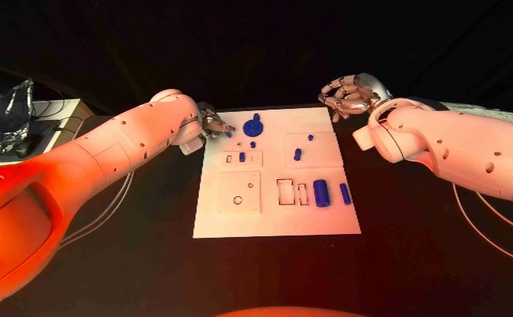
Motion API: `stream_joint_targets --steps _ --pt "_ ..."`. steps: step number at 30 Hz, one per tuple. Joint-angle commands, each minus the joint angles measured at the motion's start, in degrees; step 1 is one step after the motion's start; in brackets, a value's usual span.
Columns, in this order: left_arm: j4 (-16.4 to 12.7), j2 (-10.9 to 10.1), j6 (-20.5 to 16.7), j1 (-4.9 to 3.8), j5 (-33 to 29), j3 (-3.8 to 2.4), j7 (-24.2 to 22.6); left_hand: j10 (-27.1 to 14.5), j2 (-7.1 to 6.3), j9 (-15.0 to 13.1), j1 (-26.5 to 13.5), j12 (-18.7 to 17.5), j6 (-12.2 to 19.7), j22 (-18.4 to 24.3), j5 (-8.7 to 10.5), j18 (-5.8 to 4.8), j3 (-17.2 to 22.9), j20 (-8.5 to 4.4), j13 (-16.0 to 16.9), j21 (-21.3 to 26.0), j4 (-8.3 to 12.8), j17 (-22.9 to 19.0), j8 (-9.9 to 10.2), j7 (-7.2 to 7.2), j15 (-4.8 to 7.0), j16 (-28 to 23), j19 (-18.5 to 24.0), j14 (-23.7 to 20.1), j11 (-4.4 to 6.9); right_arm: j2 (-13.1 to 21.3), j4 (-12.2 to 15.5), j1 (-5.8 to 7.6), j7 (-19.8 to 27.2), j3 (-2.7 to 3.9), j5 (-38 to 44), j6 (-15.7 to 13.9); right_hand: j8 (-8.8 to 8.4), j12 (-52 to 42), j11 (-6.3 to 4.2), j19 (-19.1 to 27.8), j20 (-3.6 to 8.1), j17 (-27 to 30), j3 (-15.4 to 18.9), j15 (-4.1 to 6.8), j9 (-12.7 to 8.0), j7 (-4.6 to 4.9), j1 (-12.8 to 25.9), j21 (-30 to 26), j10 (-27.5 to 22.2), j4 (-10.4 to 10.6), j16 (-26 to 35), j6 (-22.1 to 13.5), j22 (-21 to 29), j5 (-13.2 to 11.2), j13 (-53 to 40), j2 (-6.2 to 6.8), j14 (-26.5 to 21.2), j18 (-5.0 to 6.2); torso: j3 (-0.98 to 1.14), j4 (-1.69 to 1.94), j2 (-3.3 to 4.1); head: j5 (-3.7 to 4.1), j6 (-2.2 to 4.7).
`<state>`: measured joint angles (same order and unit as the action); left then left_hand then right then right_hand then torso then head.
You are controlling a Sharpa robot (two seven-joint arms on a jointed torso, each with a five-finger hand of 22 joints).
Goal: Assemble the parts on the task board
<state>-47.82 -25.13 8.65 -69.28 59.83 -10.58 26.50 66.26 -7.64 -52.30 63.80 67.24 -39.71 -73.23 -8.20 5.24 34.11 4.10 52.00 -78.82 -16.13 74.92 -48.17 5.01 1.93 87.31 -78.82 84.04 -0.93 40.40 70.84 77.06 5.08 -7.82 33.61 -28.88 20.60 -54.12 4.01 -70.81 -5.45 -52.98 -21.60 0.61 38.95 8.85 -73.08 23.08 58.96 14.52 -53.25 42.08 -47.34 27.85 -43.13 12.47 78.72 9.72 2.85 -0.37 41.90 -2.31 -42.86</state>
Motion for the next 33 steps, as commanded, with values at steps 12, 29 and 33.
stream_joint_targets --steps 12,29,33 --pt "-0.46 0.13 1.65 -0.02 -3.85 -0.01 -0.92 -0.43 0.23 -0.72 0.15 -0.04 2.14 -0.26 -0.23 -0.93 19.46 -0.69 -1.6 -0.01 9.22 9.96 -2.93 0.05 0.59 0.44 0.21 3.86 0.11 -0.2 -0.12 0.03 0.55 0.04 0.57 0.31 -0.12 0.15 -0.05 -0.45 -0.03 -0.05 -0.3 -0.19 0.05 0.12 -0.13 -0.39 -0.07 0.05 0.38 -0.05 0.05 0.17 0.04 0.4 0.16 0.69 0.04 0.0 -0.02 -0.07 -0.3" --pt "-6.4 -3.82 0.85 -0.02 -7.5 -0.04 0.82 3.42 -1.25 -0.75 -6.09 0.55 -1.02 -2.47 -11.74 -1.4 24.08 -1.3 -0.65 -1.62 16.07 13.62 -5.01 -0.92 1.55 2.04 -1.39 5.41 1.15 0.11 -0.15 0.03 0.54 0.04 0.58 0.33 -0.12 0.15 -0.05 -0.45 -0.03 -0.05 -0.3 -0.19 0.05 0.12 -0.13 -0.39 -0.07 0.05 0.38 -0.05 0.05 0.17 0.04 0.4 0.16 0.69 0.04 0.16 -0.18 -0.22 -0.52" --pt "-10.04 -5.86 1.75 -0.01 -8.03 -0.04 1.69 5.06 -1.9 -0.32 -7.53 0.43 -2.7 -3.96 -16.39 -1.78 24.14 -1.8 -0.24 -2.69 17.46 14.7 -4.85 -1.51 2.13 2.52 -2.55 5.83 1.75 0.24 -0.21 0.03 0.56 0.04 0.63 0.32 -0.12 0.15 -0.05 -0.45 -0.03 -0.05 -0.3 -0.19 0.05 0.12 -0.13 -0.39 -0.07 0.05 0.38 -0.05 0.05 0.17 0.04 0.4 0.16 0.69 0.05 0.26 -0.18 -0.36 -0.57"
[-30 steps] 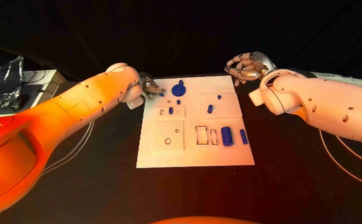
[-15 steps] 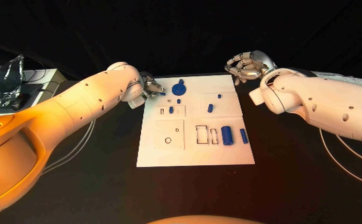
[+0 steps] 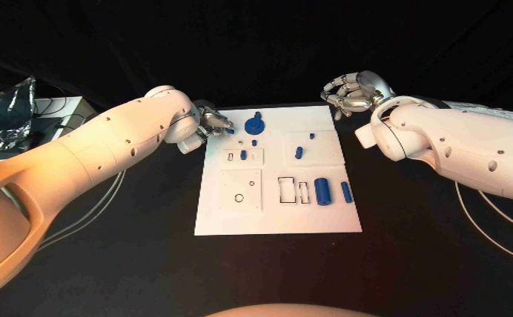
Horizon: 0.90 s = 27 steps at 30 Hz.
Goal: Assemble the parts on the task board
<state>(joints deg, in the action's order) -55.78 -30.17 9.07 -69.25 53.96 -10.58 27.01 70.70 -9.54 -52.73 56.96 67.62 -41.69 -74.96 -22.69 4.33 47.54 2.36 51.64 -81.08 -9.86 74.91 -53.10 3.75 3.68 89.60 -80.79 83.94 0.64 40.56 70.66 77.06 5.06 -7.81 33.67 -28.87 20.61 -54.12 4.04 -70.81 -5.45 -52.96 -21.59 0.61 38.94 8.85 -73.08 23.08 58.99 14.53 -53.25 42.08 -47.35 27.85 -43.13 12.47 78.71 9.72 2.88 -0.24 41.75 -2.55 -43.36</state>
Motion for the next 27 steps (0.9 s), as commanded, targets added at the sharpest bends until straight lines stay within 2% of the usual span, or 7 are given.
stream_joint_targets --steps 1,2,5,10,15,23,27 --pt "-3.16 -1.41 1.58 -0.02 -2.24 -0.02 1.4 0.93 -0.15 0.18 -0.91 -0.02 -1.04 -2.49 -3.15 -0.93 10.6 -0.17 0.2 -0.61 11.47 14.78 0.16 -0.37 0.51 0.25 -0.78 5.95 0.3 0.11 -0.07 0.02 0.6 0.03 0.62 0.3 -0.13 0.14 -0.08 -0.45 -0.03 -0.07 -0.31 -0.19 0.07 0.12 -0.13 -0.39 -0.1 0.04 0.38 -0.05 0.06 0.17 0.05 0.4 0.16 0.69 0.02 0.21 -0.07 -0.14 -0.09" --pt "-4.02 -1.88 1.77 0.0 -2.3 -0.01 1.57 1.39 -0.29 0.25 -1.14 0.03 -1.44 -2.86 -4.59 -1.03 10.34 -0.28 0.44 -0.87 11.74 14.83 0.27 -0.49 0.64 0.28 -1.05 5.97 0.44 0.14 -0.09 0.02 0.6 0.03 0.67 0.29 -0.13 0.14 -0.08 -0.45 -0.03 -0.07 -0.31 -0.19 0.07 0.12 -0.13 -0.39 -0.1 0.04 0.38 -0.05 0.06 0.17 0.05 0.4 0.16 0.69 0.0 0.29 -0.12 -0.14 -0.12" --pt "-6.9 -3.49 2.4 0.14 -2.43 0.04 2.19 1.69 -0.31 0.39 -1.27 -0.14 -1.81 -3.06 -5.74 -1.08 10.03 -0.41 0.43 -1.01 12.05 14.82 0.5 -0.62 0.77 0.27 -1.2 5.97 0.56 0.22 -0.22 0.02 0.63 0.03 0.8 0.28 -0.13 0.14 -0.08 -0.45 -0.03 -0.07 -0.31 -0.19 0.07 0.12 -0.13 -0.39 -0.1 0.04 0.38 -0.05 0.06 0.17 0.05 0.4 0.16 0.69 -0.03 0.49 -0.23 -0.11 -0.28" --pt "-9.69 -4.99 2.92 0.36 -1.29 0.11 3.07 1.98 -0.33 0.49 -1.28 -0.2 -2.15 -3.29 -6.7 -1.14 9.8 -0.5 0.52 -1.17 12.32 14.85 0.68 -0.7 0.86 0.28 -1.37 5.98 0.66 0.26 -0.44 0.02 0.63 0.03 0.92 0.29 -0.13 0.14 -0.08 -0.45 -0.03 -0.07 -0.31 -0.19 0.07 0.12 -0.13 -0.39 -0.1 0.04 0.38 -0.05 0.06 0.17 0.05 0.4 0.16 0.69 -0.12 0.65 -0.29 -0.09 -0.53" --pt "-11.53 -5.51 2.67 0.61 3.36 0.33 3.73 2.09 -0.37 0.56 -1.25 -0.32 -2.38 -3.32 -7.34 -1.14 9.66 -0.56 0.47 -1.19 12.52 14.83 0.79 -0.76 0.92 0.27 -1.39 5.97 0.71 0.22 -0.54 0.02 0.63 0.03 0.99 0.32 -0.18 0.1 -0.09 -0.56 -0.01 -0.1 -0.44 -0.17 0.1 0.11 -0.02 -0.47 -0.01 -0.02 0.56 0.02 0.11 0.23 0.14 0.47 0.24 0.69 -0.11 0.56 -0.31 -0.24 -0.7" --pt "-14.08 -5.9 0.7 0.95 8.5 2.44 4.83 2.19 -0.34 0.59 -1.21 -0.37 -2.52 -3.46 -7.66 -1.18 9.6 -0.59 0.46 -1.29 12.57 14.81 0.85 -0.79 0.95 0.26 -1.48 5.96 0.75 0.28 -0.44 0.02 0.66 0.02 1.07 0.28 -0.18 0.1 -0.09 -0.56 -0.01 -0.1 -0.44 -0.17 0.1 0.11 -0.02 -0.47 -0.01 -0.02 0.56 0.02 0.11 0.23 0.14 0.47 0.24 0.69 -0.04 0.62 -0.21 -0.31 -1.12" --pt "-14.64 -5.88 -0.59 1.72 9.58 3.04 4.88 2.26 -0.31 0.6 -1.2 -0.33 -2.55 -3.52 -7.7 -1.19 9.6 -0.6 0.55 -1.33 12.57 14.76 0.86 -0.8 0.96 0.24 -1.53 5.95 0.76 0.33 -0.3 0.02 0.69 0.02 1.08 0.23 -0.18 0.1 -0.09 -0.56 -0.01 -0.1 -0.44 -0.17 0.1 0.11 -0.02 -0.47 -0.01 -0.02 0.56 0.02 0.11 0.23 0.14 0.47 0.24 0.69 -0.04 0.62 -0.22 -0.36 -1.33"
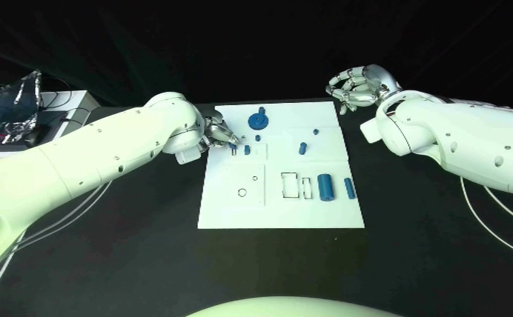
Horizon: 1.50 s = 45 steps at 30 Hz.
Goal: Assemble the parts on the task board
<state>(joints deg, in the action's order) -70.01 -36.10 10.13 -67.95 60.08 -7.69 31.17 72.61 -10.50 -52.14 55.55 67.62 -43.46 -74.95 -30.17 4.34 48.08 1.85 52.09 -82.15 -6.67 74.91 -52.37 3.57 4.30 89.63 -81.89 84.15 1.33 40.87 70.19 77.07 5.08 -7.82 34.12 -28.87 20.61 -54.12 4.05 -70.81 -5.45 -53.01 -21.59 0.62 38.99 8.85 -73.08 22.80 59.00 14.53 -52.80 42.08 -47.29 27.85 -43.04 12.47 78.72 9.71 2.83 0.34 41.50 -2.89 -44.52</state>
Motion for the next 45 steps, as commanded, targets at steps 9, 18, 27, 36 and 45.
stream_joint_targets --steps 9,18,27,36,45 --pt "-1.06 0.16 -2.51 1.48 5.25 0.49 0.31 0.38 0.65 0.01 0.21 -0.3 -0.79 -3.59 -0.24 -1.22 9.05 -0.09 0.12 -0.3 9.38 14.72 0.13 -0.63 0.34 0.19 -0.46 5.72 0.07 0.1 0.27 0.01 0.69 0.03 0.65 0.24 -0.18 0.1 -0.1 -0.55 -0.01 -0.05 -0.45 -0.17 0.05 0.11 -0.02 -0.19 -0.02 -0.02 0.12 0.02 0.05 0.23 0.05 0.47 0.24 0.69 -0.04 -0.03 0.03 -0.2 -0.55" --pt "-1.3 0.37 -2.14 1.86 5.87 0.62 -0.12 0.36 0.66 0.03 0.21 -0.41 -0.84 -3.49 -0.27 -1.19 9.02 -0.11 -0.02 -0.23 9.38 14.7 0.16 -0.64 0.35 0.18 -0.4 5.72 0.08 0.07 0.2 0.01 0.66 0.04 0.65 0.48 -0.21 0.02 -0.1 -0.6 -0.01 -0.16 -0.5 -0.17 0.07 0.11 0.09 -0.23 0.06 0.0 0.12 0.04 0.08 0.26 0.0 0.46 0.29 0.69 -0.09 0.04 0.05 -0.09 -0.81" --pt "-1.65 0.26 -0.37 2.01 7.36 0.95 -0.25 0.27 0.69 0.04 0.23 -0.59 -0.85 -3.44 -0.25 -1.17 9.0 -0.12 -0.27 -0.2 9.38 14.69 0.2 -0.64 0.36 0.18 -0.36 5.71 0.08 0.07 0.13 0.01 0.66 0.04 0.65 0.58 -0.21 0.01 -0.1 -0.61 -0.01 -0.19 -0.52 -0.17 0.08 0.11 0.14 -0.25 0.08 0.02 0.13 0.06 0.09 0.26 0.02 0.46 0.32 0.68 -0.08 0.03 0.03 -0.08 -1.05" --pt "-2.55 -0.2 0.58 2.11 8.96 1.14 -0.17 0.23 0.69 0.04 0.24 -0.65 -0.85 -3.38 -0.24 -1.16 8.99 -0.13 -0.36 -0.16 9.39 14.69 0.22 -0.64 0.36 0.18 -0.32 5.71 0.08 0.08 0.06 0.01 0.66 0.04 0.65 0.64 -0.21 0.01 -0.1 -0.61 -0.01 -0.19 -0.52 -0.17 0.08 0.11 0.14 -0.25 0.08 0.02 0.13 0.06 0.09 0.26 0.02 0.46 0.32 0.68 -0.06 0.01 0.03 -0.16 -1.21" --pt "-3.05 -0.46 0.58 2.3 9.69 1.17 -0.11 0.24 0.76 0.07 0.35 -0.71 -0.85 -3.34 -0.11 -1.14 8.98 -0.14 -0.39 -0.13 9.41 14.66 0.28 -0.64 0.37 0.16 -0.29 5.7 0.09 0.12 0.02 0.0 0.71 0.03 0.56 0.88 -0.22 0.02 -0.1 -0.64 0.0 -0.23 -0.52 -0.17 0.09 0.1 0.25 -0.27 0.08 0.05 0.15 0.09 0.11 0.25 0.07 0.47 0.35 0.68 -0.07 0.02 0.03 -0.38 -1.25"
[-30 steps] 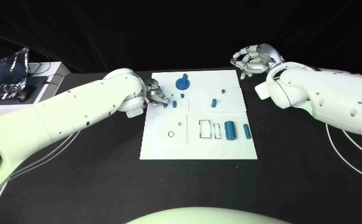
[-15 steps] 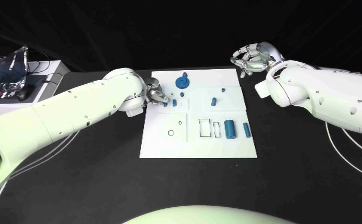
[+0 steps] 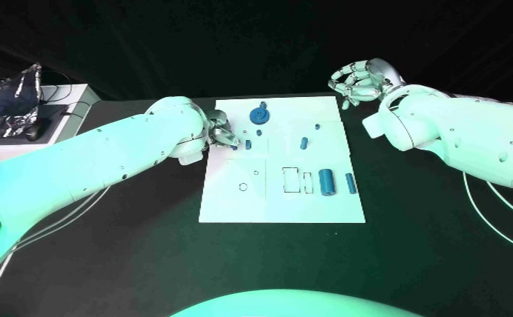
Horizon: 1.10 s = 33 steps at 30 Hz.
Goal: Assemble the parts on the task board
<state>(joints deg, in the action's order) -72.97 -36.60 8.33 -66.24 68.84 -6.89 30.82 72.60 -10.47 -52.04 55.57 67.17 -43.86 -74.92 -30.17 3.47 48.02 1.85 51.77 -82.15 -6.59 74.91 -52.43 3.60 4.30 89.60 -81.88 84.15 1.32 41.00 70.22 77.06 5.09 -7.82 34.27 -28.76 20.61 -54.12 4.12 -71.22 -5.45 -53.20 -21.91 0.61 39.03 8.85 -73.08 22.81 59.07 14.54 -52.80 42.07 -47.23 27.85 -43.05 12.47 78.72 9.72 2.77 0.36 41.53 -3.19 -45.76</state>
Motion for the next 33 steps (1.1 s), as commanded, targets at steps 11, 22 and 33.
stream_joint_targets --steps 11,22,33 --pt "0.05 0.02 2.17 0.64 1.57 0.36 0.2 0.23 0.76 -0.02 0.36 -0.31 -0.44 -3.4 -0.05 -0.28 9.03 -0.15 -0.12 -0.16 9.34 14.7 0.37 -0.67 0.38 0.21 -0.33 5.72 0.1 -0.1 -0.11 0.0 0.71 0.03 0.4 0.84 -0.22 0.02 -0.17 -0.23 0.0 -0.05 -0.2 -0.17 0.05 0.1 0.25 -0.28 0.01 0.05 0.15 0.1 0.05 0.25 0.08 0.47 0.35 0.68 0.02 -0.01 -0.01 -0.13 -0.1" --pt "0.13 -0.13 2.91 0.64 2.38 0.37 0.4 0.22 0.86 0.01 0.48 -0.4 -0.44 -3.4 0.08 -0.28 9.03 -0.16 -0.19 -0.15 9.33 14.73 0.45 -0.66 0.38 0.23 -0.32 5.73 0.1 -0.29 -0.36 -0.08 0.75 0.03 0.4 0.9 -0.22 0.02 -0.17 -0.23 0.0 -0.05 -0.2 -0.17 0.05 0.1 0.25 -0.28 0.01 0.05 0.15 0.1 0.05 0.25 0.08 0.47 0.35 0.68 0.05 0.02 0.02 -0.21 -0.36" --pt "0.11 -0.21 2.8 0.64 2.69 0.36 0.39 0.27 0.94 0.02 0.62 -0.37 -0.45 -3.51 0.14 -0.31 9.06 -0.17 -0.09 -0.22 9.36 14.79 0.49 -0.66 0.39 0.26 -0.39 5.75 0.1 -0.33 -0.47 -0.11 0.77 0.03 0.4 0.91 -0.22 0.02 -0.17 -0.23 0.0 -0.05 -0.2 -0.17 0.05 0.1 0.25 -0.28 0.01 0.05 0.15 0.1 0.05 0.25 0.08 0.47 0.35 0.68 0.04 -0.09 -0.02 -0.23 -0.52"
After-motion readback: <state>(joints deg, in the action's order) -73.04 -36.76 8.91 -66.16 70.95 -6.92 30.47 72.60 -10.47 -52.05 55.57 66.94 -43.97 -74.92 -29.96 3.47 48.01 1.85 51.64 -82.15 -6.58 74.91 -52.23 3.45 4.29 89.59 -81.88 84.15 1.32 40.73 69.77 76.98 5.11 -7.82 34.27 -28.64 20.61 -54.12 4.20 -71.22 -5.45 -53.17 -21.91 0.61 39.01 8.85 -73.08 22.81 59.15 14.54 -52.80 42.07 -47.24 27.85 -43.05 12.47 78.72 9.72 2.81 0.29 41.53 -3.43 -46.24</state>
